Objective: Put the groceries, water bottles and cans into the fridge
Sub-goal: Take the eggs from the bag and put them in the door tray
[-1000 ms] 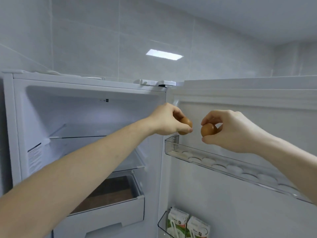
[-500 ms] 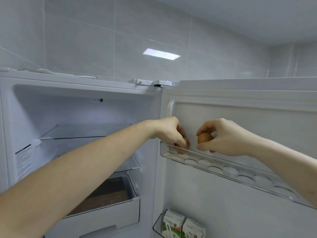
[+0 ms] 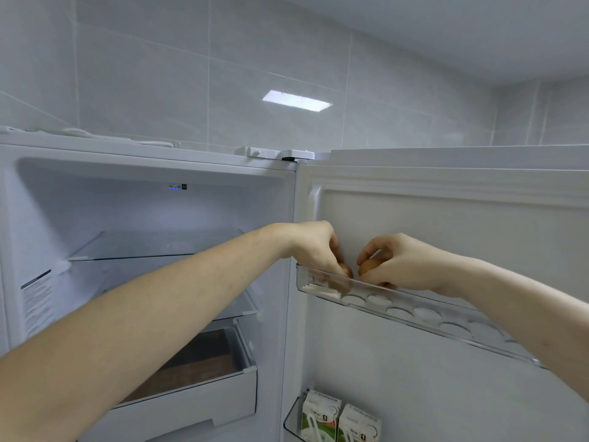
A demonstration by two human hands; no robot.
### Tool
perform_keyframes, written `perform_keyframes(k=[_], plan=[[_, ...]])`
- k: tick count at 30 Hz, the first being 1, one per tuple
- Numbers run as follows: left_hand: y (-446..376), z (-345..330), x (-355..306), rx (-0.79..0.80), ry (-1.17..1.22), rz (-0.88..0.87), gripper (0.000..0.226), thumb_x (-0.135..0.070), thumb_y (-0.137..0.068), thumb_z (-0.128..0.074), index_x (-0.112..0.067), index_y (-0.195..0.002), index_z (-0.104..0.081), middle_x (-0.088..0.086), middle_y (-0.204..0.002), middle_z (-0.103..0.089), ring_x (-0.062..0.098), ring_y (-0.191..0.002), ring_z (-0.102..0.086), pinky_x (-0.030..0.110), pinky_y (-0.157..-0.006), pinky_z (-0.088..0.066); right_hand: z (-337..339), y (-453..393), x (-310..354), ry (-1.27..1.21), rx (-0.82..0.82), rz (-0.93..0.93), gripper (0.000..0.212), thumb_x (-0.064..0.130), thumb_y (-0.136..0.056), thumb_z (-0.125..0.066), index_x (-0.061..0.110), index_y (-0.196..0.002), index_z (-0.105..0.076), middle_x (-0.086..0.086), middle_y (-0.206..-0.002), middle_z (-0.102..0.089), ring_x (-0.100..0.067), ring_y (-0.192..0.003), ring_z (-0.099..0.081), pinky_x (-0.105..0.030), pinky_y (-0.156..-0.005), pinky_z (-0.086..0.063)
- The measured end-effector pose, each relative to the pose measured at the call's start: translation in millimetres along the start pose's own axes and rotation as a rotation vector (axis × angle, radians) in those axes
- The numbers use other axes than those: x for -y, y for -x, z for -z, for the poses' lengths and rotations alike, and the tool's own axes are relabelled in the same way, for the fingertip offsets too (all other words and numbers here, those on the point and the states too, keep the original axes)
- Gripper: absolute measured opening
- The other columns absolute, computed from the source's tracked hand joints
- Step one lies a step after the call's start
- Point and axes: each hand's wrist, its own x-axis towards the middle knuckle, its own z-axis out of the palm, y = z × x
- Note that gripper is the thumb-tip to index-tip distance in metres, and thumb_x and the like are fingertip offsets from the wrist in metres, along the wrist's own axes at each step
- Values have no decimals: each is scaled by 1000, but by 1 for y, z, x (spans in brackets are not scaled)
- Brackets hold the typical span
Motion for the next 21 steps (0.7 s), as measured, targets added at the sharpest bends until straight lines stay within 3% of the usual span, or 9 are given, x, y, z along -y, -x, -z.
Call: perform_keyframes(k=[3, 5, 7, 9, 15, 21], plan=[[6, 4, 5, -93, 21, -19, 38, -49, -79, -79, -20, -103, -77, -5, -97, -78, 11, -90, -74, 37, -89, -61, -1, 1, 0, -42, 16, -5, 25, 14, -79, -79, 15, -103, -72, -6, -94, -78, -15, -66, -66, -25, -67, -56], [13, 7, 10, -199, 76, -56, 23, -37, -87, -74, -21, -104, -77, -8, -90, -77, 5, -80, -73, 30, -80, -61, -3, 3, 1, -37, 45, 2, 21, 14, -82, -74, 14, -102, -72, -6, -90, -79, -17, -66, -69, -28, -71, -58], [22, 7, 15, -302, 82, -100, 15, -29, -90, -71, -24, -102, -77, -14, -86, -74, -3, -75, -68, 18, -71, -53, -4, 7, 2, -13, 78, 10, 18, 16, -83, -70, 14, -101, -73, -6, -86, -79, -17, -65, -67, -27, -73, -58], [30, 5, 19, -343, 59, -129, 13, -28, -90, -69, -27, -100, -77, -16, -88, -74, -6, -77, -66, 14, -71, -49, -5, 10, 4, -15, 91, 16, 16, 16, -84, -68, 13, -97, -75, -6, -85, -79, -16, -64, -66, -26, -72, -56], [49, -3, 22, -335, 15, -156, 13, -27, -92, -65, -29, -99, -77, -16, -90, -75, -1, -88, -68, 26, -86, -57, -4, 11, 6, -42, 108, 24, 15, 14, -84, -67, 12, -90, -81, -9, -87, -79, -18, -67, -69, -28, -75, -58], [54, -7, 24, -323, -26, -150, 15, -26, -94, -64, -29, -101, -76, -14, -92, -75, 1, -89, -69, 30, -88, -58, -5, 13, 8, -90, 146, 21, 17, 15, -87, -67, 15, -89, -84, -7, -87, -80, -13, -71, -71, -27, -75, -58]])
